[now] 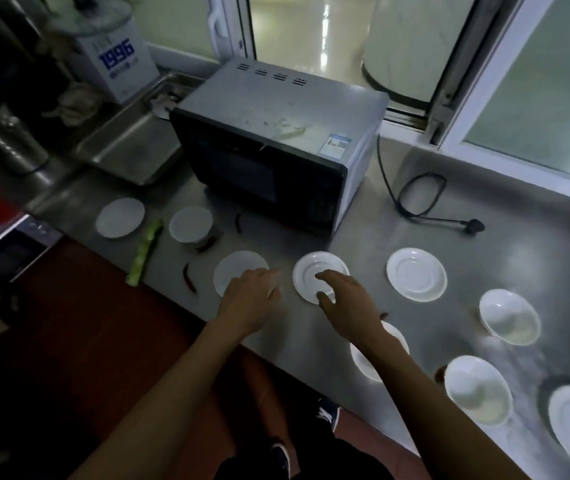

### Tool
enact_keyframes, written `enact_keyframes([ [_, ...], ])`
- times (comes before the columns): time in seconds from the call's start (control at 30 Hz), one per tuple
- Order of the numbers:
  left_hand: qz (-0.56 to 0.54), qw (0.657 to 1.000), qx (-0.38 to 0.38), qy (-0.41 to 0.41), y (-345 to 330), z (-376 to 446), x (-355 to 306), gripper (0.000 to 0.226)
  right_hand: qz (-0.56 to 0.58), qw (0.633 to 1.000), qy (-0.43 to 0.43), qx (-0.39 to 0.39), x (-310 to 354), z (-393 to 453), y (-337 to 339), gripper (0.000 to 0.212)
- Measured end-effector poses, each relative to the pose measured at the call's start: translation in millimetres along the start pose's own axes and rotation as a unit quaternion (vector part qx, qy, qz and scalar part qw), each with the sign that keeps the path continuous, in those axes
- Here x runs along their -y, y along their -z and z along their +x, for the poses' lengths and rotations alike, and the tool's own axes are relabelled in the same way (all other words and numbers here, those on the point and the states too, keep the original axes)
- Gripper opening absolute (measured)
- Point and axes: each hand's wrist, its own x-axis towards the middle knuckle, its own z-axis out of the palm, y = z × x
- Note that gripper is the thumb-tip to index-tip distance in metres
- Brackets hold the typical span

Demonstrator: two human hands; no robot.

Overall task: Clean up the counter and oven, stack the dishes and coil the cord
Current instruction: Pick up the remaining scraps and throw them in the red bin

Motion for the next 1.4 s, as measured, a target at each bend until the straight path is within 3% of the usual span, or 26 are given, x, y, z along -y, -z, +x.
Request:
enact_keyframes([
  [0.17,-0.01,0.998,-0.017,0.061,6.1,-1.3,33.2,0.047,0.034,0.997,0.044,0.06,13.0,32.7,-11.9,0.042],
  [0.33,-0.03,0.995,-0.03,0.092,22.7,-3.7,62.3,0.045,0.035,0.991,0.101,0.075,43.2,63.5,-24.2,0.037],
  [0.53,-0.067,0.991,-0.045,0.109,38.3,-1.8,111.1,0.043,0.005,0.99,0.107,0.092,80.0,91.6,-51.7,0.04],
  [1.03,-0.083,0.995,-0.029,0.049,108.2,29.4,251.5,0.045,-0.03,0.999,0.025,0.034,203.1,129.2,-128.8,0.037],
  [1.4,-0.086,0.996,-0.016,-0.023,114.1,82.4,233.5,0.039,-0.02,0.999,-0.05,0.008,186.9,147.3,-127.1,0.036],
])
